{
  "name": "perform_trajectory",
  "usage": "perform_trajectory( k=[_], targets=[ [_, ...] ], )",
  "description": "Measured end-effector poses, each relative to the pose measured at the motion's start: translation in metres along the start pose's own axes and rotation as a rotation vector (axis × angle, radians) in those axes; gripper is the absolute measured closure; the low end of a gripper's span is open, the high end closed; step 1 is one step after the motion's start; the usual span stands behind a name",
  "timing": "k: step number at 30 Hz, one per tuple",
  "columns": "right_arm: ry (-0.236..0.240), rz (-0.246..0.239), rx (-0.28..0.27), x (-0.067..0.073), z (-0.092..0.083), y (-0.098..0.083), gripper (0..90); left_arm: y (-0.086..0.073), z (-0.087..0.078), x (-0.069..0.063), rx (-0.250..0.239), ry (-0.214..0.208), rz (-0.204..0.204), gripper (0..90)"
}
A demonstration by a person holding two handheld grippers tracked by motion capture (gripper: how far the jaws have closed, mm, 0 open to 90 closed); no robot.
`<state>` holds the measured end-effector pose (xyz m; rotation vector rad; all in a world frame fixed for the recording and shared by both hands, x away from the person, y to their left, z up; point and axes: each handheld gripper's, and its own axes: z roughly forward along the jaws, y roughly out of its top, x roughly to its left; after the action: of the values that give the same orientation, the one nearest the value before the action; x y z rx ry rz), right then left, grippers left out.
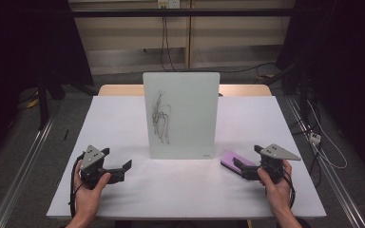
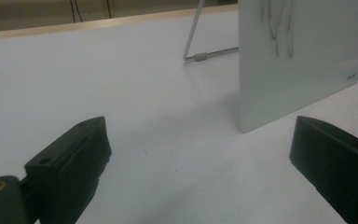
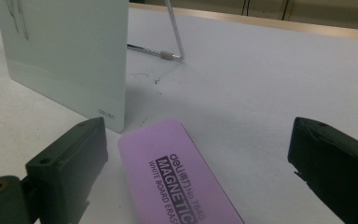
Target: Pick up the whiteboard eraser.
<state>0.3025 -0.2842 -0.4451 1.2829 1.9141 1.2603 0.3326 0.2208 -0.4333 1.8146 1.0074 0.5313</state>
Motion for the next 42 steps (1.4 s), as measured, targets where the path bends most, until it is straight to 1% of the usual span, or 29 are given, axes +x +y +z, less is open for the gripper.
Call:
perform_trajectory(
  k=[4,6,8,10,12,14,15,16,18,22,23,26,28,31,32,36,38,39,41,42],
  targets=[
    [0.0,-0.004,-0.002,-0.001,0.0,0.0,4.8,0.0,0.0,0.001,0.003,0.0,0.0,4.6],
    [-0.003,-0.015,0.003,-0.001,0.0,0.0,4.8,0.0,0.001,0.001,0.005,-0.002,0.001,4.6],
    [-0.016,-0.02,0.01,-0.001,0.0,0.0,5.0,0.0,0.001,0.001,0.009,-0.001,0.002,4.7],
    [-0.005,-0.007,0.003,-0.001,0.0,0.0,5.4,0.0,0.002,0.0,0.012,-0.005,-0.002,4.6],
    [-0.003,-0.004,0.001,-0.001,0.0,0.0,5.4,-0.001,0.002,0.0,0.018,-0.006,0.002,4.6],
    [0.012,-0.014,0.001,0.0,0.0,0.001,5.3,-0.001,0.002,0.0,0.018,-0.005,0.001,4.6],
    [0.012,-0.014,0.001,0.0,0.0,0.001,5.3,-0.001,0.002,0.0,0.018,-0.005,0.001,4.6],
    [0.017,-0.022,-0.001,0.001,0.0,0.002,5.2,-0.001,0.002,0.0,0.027,-0.01,0.006,4.6],
    [0.023,-0.026,0.0,0.002,0.0,0.003,5.2,-0.001,0.003,0.0,0.022,-0.005,0.004,4.7],
    [0.026,-0.024,0.005,0.004,0.001,0.005,5.3,-0.001,0.003,0.0,0.03,-0.015,0.005,4.6],
    [0.025,-0.031,0.004,0.003,0.001,0.006,5.0,-0.001,0.003,0.0,0.028,-0.013,0.009,4.6],
    [0.02,-0.013,0.008,0.001,0.001,0.01,4.8,-0.002,0.004,-0.001,0.028,-0.017,0.007,4.6],
    [0.024,-0.013,0.013,0.001,0.002,0.01,4.8,-0.002,0.004,-0.001,0.034,-0.022,0.011,4.6],
    [0.007,-0.019,0.023,0.001,0.003,0.013,4.6,-0.002,0.003,-0.002,0.033,-0.027,0.016,4.6],
    [0.008,-0.021,0.027,0.002,0.003,0.014,4.7,-0.002,0.003,-0.002,0.025,-0.026,0.014,4.7],
    [0.015,-0.032,0.026,0.003,0.006,0.017,5.2,-0.002,0.002,-0.002,0.026,-0.027,0.02,4.6],
    [0.02,-0.038,0.033,0.004,0.009,0.019,5.7,-0.002,0.002,-0.001,0.037,-0.03,0.016,4.6],
    [0.02,-0.038,0.033,0.004,0.009,0.019,5.7,-0.002,0.002,-0.001,0.035,-0.028,0.015,4.6],
    [0.028,-0.02,0.031,0.004,0.014,0.023,7.2,-0.002,0.003,0.0,0.035,-0.031,0.004,4.7],
    [0.028,-0.02,0.031,0.004,0.014,0.023,7.2,-0.002,0.003,0.0,0.035,-0.034,0.0,4.7]
  ],
)
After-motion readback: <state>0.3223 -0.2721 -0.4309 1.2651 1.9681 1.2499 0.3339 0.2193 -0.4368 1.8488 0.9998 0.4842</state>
